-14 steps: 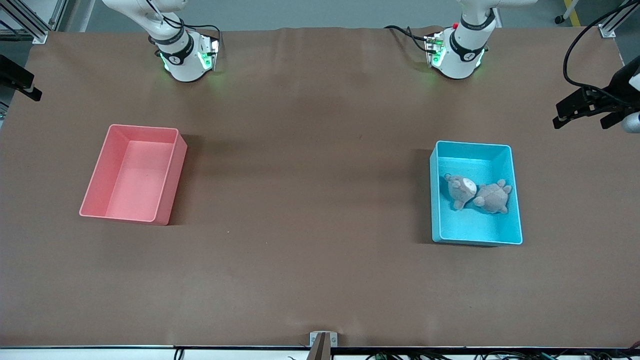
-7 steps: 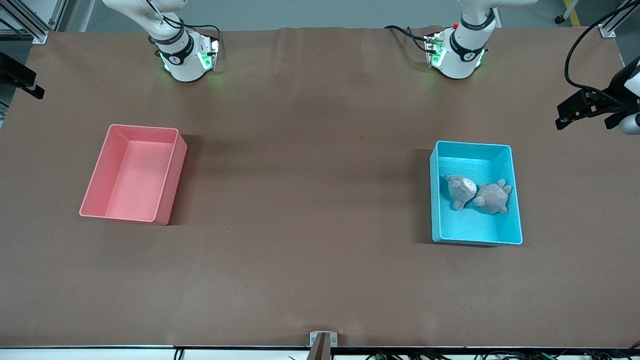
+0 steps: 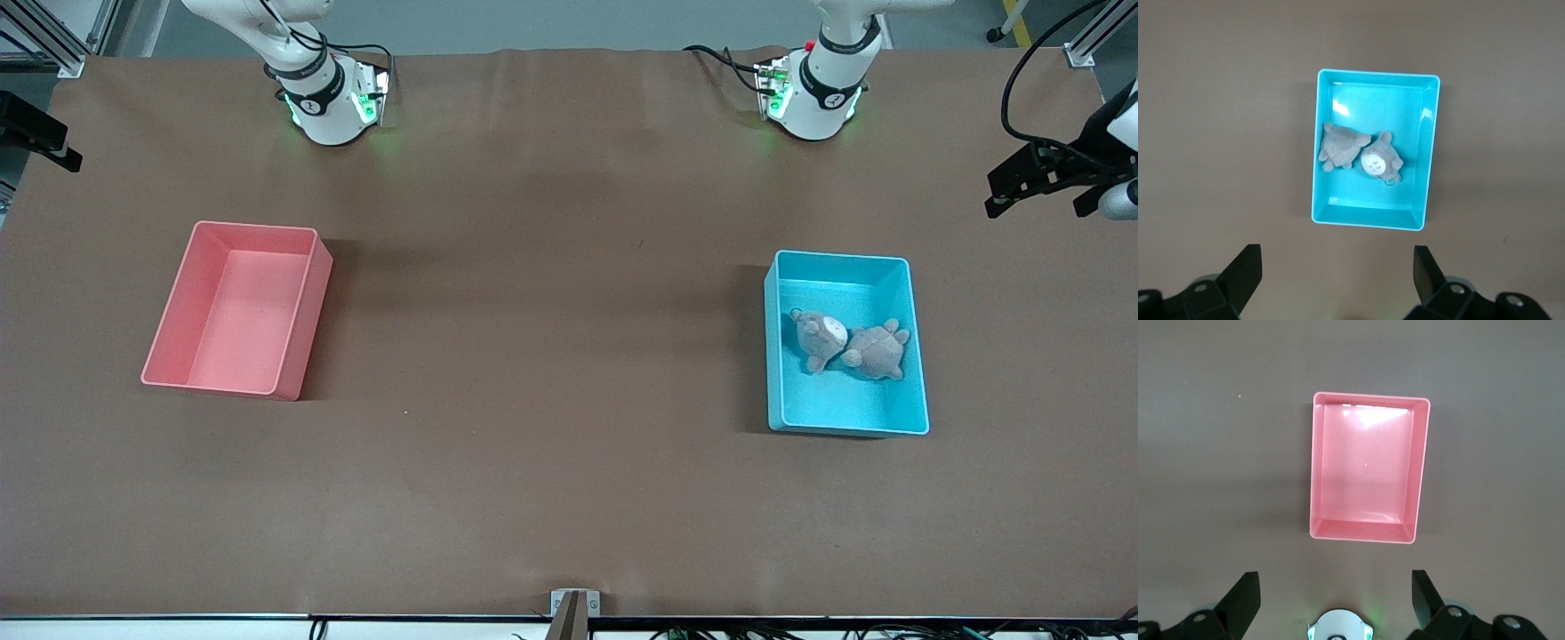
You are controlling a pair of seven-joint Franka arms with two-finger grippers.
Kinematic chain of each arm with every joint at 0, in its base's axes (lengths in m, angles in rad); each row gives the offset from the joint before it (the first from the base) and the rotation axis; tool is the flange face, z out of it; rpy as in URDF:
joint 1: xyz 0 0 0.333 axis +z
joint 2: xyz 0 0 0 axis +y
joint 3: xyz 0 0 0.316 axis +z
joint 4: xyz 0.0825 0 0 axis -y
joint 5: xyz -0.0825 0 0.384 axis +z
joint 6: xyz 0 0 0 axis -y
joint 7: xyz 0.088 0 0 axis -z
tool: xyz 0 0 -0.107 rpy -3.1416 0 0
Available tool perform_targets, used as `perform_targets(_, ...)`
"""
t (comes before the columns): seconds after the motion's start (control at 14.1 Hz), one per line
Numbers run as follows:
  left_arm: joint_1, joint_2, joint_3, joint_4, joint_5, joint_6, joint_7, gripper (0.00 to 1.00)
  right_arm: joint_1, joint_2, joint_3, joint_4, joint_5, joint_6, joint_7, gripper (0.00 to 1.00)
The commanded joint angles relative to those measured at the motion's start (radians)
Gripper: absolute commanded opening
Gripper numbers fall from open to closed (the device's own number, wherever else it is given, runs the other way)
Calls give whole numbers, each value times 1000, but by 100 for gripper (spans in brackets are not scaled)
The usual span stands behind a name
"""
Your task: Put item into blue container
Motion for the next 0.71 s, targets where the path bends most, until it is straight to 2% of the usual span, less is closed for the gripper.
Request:
perform_targets(0.0,0,-45,-15,-51,-22,16,-4,100,-8,-14,7,0,8,-22,-9,100)
perform_targets(0.64,-37,-32,-27,-63,-6,48,-37,100,-8,-12,2,0,18,40,-20,100)
